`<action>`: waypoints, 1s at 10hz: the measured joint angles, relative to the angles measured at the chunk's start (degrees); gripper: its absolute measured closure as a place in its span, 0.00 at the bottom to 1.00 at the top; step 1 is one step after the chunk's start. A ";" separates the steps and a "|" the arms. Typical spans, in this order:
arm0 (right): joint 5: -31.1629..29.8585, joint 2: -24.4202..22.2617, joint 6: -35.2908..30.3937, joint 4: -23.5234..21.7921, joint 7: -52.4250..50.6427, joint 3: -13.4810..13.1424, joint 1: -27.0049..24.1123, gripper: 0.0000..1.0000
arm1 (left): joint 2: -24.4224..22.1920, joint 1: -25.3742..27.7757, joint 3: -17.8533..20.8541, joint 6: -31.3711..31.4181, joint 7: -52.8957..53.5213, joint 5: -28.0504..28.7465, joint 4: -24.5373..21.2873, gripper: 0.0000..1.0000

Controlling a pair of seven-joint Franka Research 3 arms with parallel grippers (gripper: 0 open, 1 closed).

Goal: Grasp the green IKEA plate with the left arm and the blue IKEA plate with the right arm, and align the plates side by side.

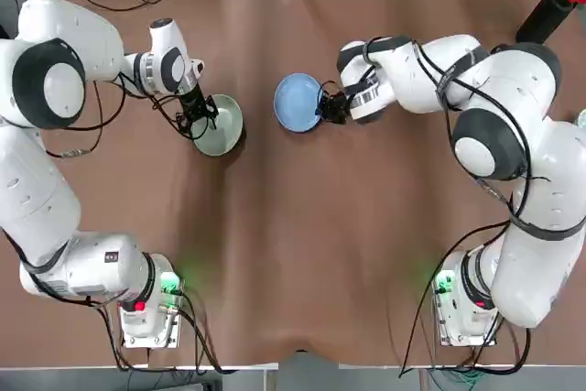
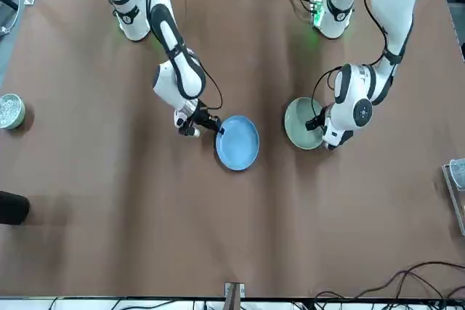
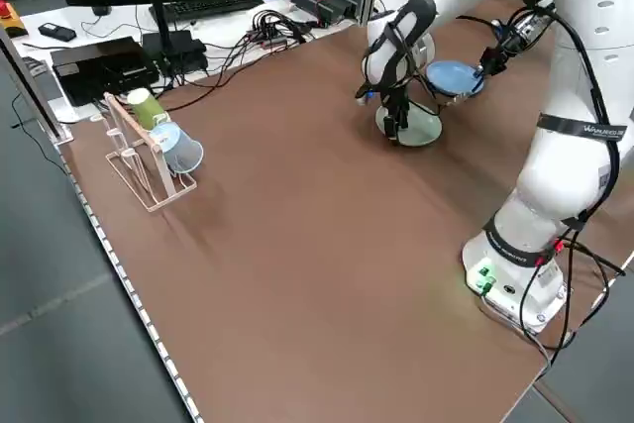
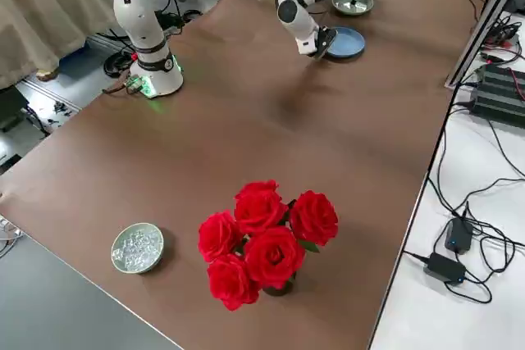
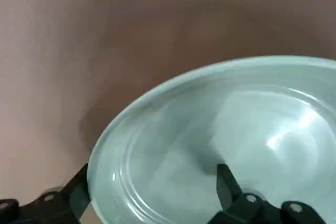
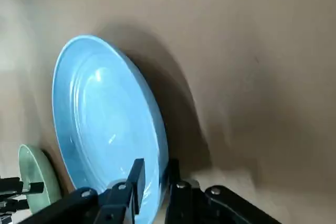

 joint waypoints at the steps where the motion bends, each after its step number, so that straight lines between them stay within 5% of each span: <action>1: -0.06 0.41 0.00 0.68 -0.27 0.00 0.23 0.75 | 0.00 -0.14 0.00 0.00 -0.35 0.00 0.11 0.00; 10: -0.19 1.69 1.94 3.63 -0.52 -0.09 3.26 0.76 | 2.50 -1.16 0.00 0.00 -5.99 -0.01 4.21 0.00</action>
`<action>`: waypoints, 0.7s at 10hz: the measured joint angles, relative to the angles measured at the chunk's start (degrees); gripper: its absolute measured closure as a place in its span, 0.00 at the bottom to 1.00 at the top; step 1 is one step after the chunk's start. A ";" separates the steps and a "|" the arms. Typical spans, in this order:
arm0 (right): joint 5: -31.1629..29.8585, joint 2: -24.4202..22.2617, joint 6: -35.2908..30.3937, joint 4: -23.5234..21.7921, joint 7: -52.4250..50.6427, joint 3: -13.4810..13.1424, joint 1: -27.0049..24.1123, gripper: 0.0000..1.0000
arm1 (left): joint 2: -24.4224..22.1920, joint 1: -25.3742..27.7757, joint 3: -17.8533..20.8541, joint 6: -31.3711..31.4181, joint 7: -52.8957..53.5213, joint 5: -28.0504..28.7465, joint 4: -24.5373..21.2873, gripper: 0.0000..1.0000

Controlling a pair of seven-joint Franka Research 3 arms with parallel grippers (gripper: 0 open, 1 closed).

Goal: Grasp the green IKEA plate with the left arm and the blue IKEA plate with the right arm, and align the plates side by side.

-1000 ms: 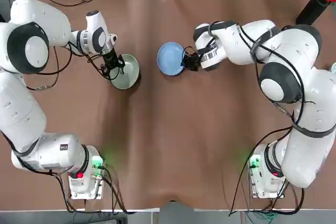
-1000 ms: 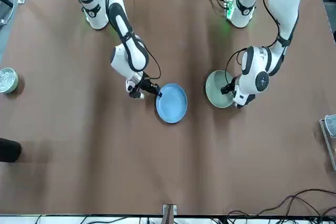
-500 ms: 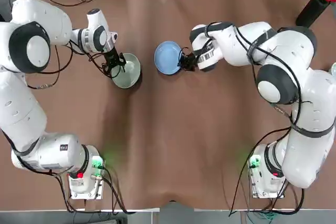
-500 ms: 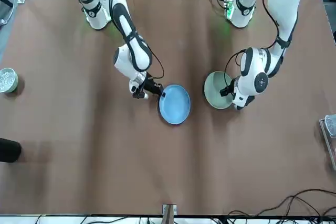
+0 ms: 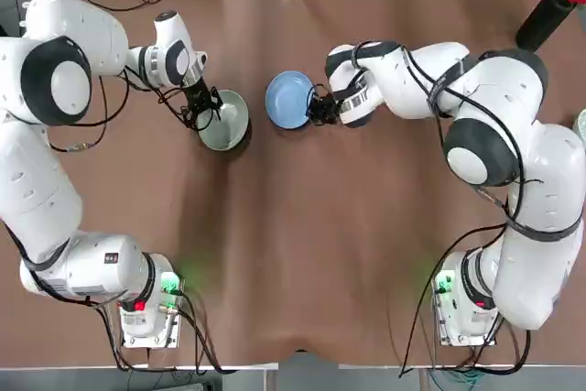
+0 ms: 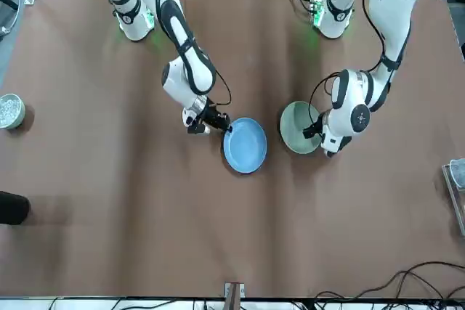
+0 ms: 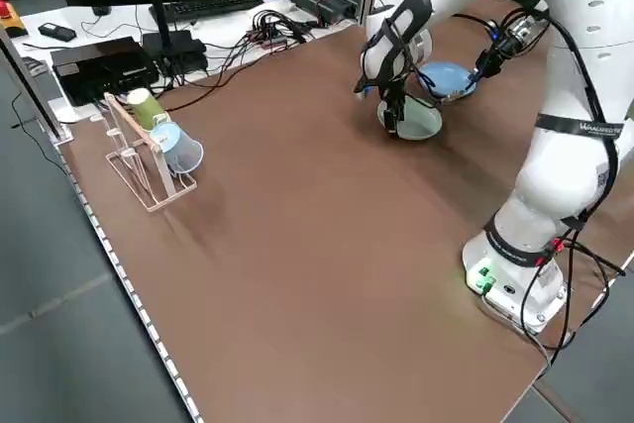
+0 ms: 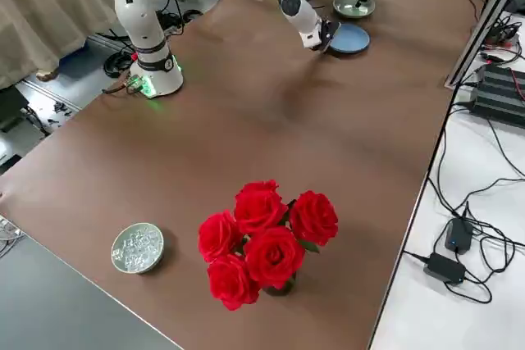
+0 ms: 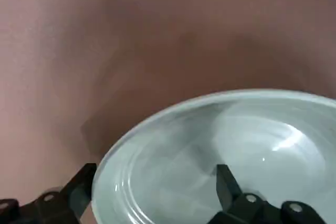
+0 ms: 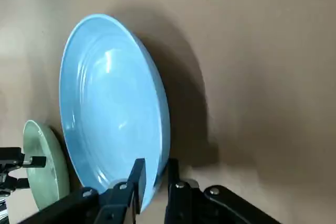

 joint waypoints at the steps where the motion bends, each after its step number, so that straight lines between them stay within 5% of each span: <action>1: 0.00 0.06 0.00 0.08 0.00 -0.03 0.00 0.76 | 0.05 -0.07 0.00 -0.01 -0.96 0.00 0.00 0.00; 7: 0.01 1.60 0.00 2.76 0.01 -0.01 0.16 0.76 | 0.08 -2.88 -0.08 -0.38 -12.97 -0.06 -0.50 0.00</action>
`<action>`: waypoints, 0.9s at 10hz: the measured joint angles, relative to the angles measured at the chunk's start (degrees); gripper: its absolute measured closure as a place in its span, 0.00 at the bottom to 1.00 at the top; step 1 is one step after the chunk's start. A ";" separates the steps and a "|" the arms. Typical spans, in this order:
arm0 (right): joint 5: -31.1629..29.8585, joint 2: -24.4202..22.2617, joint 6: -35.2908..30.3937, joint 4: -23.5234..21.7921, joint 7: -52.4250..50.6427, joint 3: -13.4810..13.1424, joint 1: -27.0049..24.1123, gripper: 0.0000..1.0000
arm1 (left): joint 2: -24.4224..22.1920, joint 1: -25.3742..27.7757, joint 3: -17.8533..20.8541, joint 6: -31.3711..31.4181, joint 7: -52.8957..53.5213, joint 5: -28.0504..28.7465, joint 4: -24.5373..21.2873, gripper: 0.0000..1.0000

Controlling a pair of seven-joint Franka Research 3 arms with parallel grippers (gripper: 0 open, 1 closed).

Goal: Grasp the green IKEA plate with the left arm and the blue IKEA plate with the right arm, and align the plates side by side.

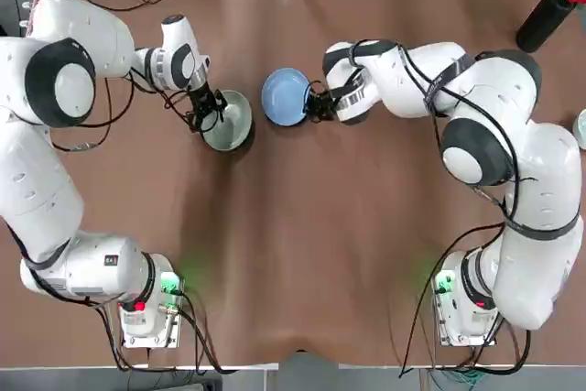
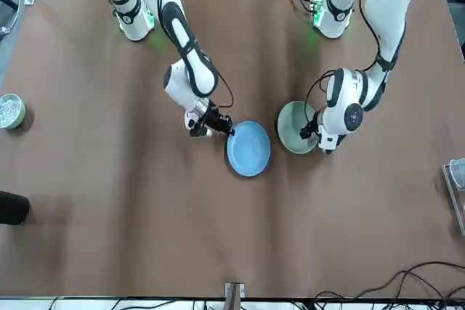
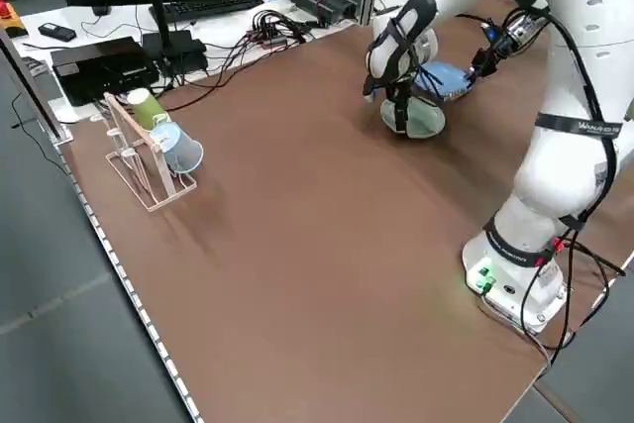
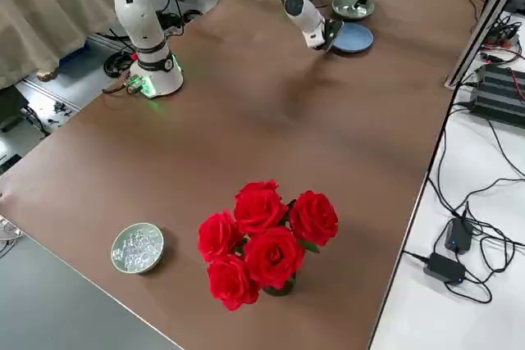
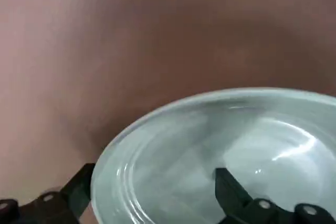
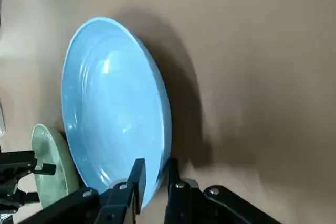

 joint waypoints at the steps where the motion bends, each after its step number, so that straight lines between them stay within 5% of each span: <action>1: 0.02 0.03 0.00 0.15 0.06 0.02 0.33 0.76 | 0.02 -0.97 -0.01 -0.02 -2.45 0.00 -0.05 0.00; 5: 0.05 0.04 0.41 0.73 1.35 0.08 2.19 0.76 | 0.02 -1.77 -0.01 -0.09 -5.96 0.00 0.31 0.07; 9: 0.06 0.04 0.96 1.33 2.74 0.08 2.78 0.76 | 0.15 -1.22 0.25 -0.09 -3.75 2.18 2.89 0.27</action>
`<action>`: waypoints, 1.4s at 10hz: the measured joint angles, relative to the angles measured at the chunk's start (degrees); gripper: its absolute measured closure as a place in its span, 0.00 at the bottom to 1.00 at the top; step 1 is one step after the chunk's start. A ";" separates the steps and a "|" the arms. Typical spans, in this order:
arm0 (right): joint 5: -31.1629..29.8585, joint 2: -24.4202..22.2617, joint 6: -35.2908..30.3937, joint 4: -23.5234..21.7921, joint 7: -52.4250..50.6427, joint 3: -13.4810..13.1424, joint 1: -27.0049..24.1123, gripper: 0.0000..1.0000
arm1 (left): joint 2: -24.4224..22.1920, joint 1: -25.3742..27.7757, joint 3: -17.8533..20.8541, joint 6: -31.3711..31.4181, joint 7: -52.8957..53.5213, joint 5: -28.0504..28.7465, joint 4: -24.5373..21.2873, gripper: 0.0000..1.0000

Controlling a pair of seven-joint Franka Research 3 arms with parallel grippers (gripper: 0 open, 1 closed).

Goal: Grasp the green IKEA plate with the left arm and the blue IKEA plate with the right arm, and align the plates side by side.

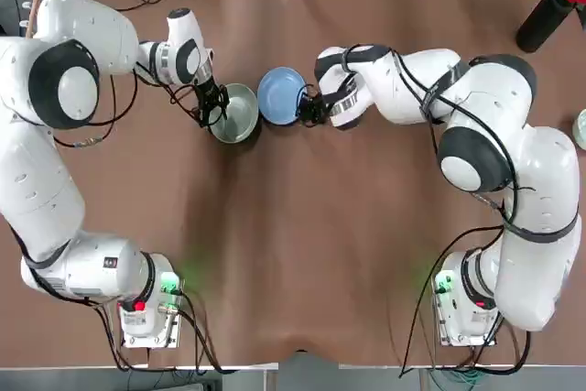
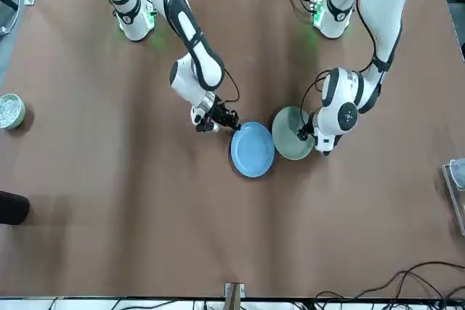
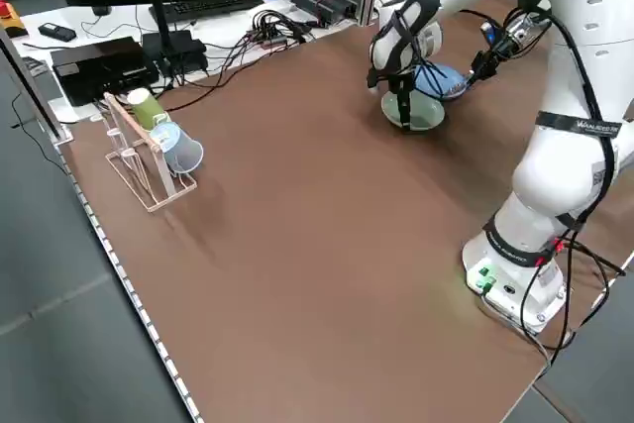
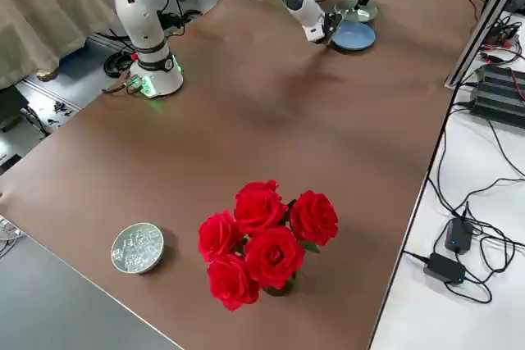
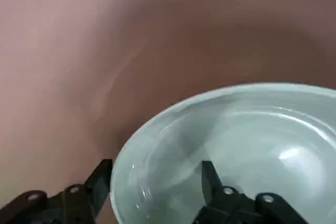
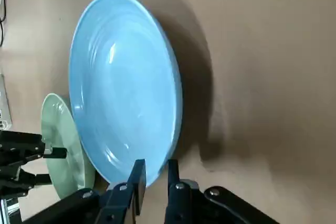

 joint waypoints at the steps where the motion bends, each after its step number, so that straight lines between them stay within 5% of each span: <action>1: 0.00 0.00 0.31 0.38 0.48 0.00 0.28 0.76 | 0.15 0.14 0.04 -0.01 0.09 2.10 0.43 0.31; 4: 0.00 0.00 0.63 1.09 1.89 0.00 0.69 0.76 | 0.38 0.86 0.26 0.00 2.28 5.16 1.38 0.53; 14: 0.01 0.14 1.38 1.07 3.12 -0.48 0.61 0.76 | 2.54 2.25 1.06 3.48 9.09 5.34 4.42 0.52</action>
